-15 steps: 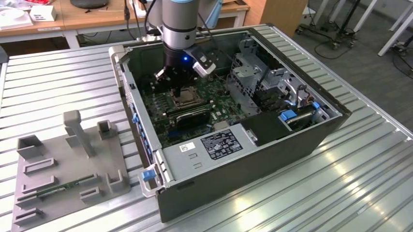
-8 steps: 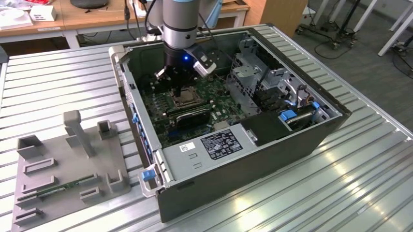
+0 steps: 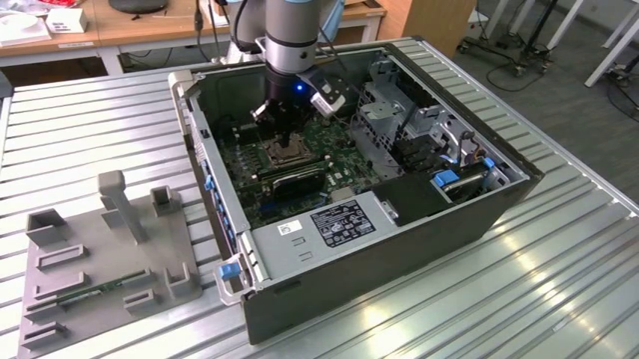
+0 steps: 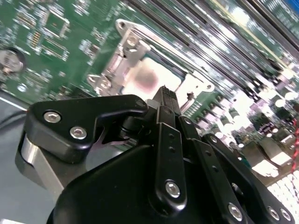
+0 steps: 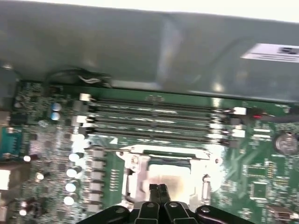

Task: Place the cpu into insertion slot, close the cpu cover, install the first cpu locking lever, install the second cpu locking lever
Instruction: 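Close the cpu cover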

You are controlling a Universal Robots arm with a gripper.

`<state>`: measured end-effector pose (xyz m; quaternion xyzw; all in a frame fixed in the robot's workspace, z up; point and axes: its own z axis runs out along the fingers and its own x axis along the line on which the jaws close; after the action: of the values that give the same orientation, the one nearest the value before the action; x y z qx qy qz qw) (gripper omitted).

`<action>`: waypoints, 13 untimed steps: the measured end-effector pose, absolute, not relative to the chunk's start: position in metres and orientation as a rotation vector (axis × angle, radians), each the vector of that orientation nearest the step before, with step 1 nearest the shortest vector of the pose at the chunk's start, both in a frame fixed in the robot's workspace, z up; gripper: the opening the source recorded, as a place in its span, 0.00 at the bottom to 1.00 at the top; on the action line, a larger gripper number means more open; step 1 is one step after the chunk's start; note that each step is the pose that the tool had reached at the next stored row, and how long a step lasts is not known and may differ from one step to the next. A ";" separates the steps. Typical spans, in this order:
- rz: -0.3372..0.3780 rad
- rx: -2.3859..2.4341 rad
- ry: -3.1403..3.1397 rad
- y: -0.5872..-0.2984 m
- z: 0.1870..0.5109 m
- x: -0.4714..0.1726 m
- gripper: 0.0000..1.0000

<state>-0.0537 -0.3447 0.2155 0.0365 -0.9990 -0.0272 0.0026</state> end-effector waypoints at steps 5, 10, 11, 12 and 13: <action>-0.085 0.115 -3.133 -0.345 0.216 -0.048 0.11; -0.085 0.115 -3.138 -0.345 0.216 -0.050 0.11; -0.085 0.115 -3.139 -0.345 0.216 -0.050 0.11; -0.085 0.115 -3.141 -0.345 0.215 -0.051 0.11; -0.084 0.114 -3.141 -0.345 0.215 -0.051 0.11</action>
<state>-0.0505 -0.3447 0.2154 0.0363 -0.9990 -0.0268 -0.0014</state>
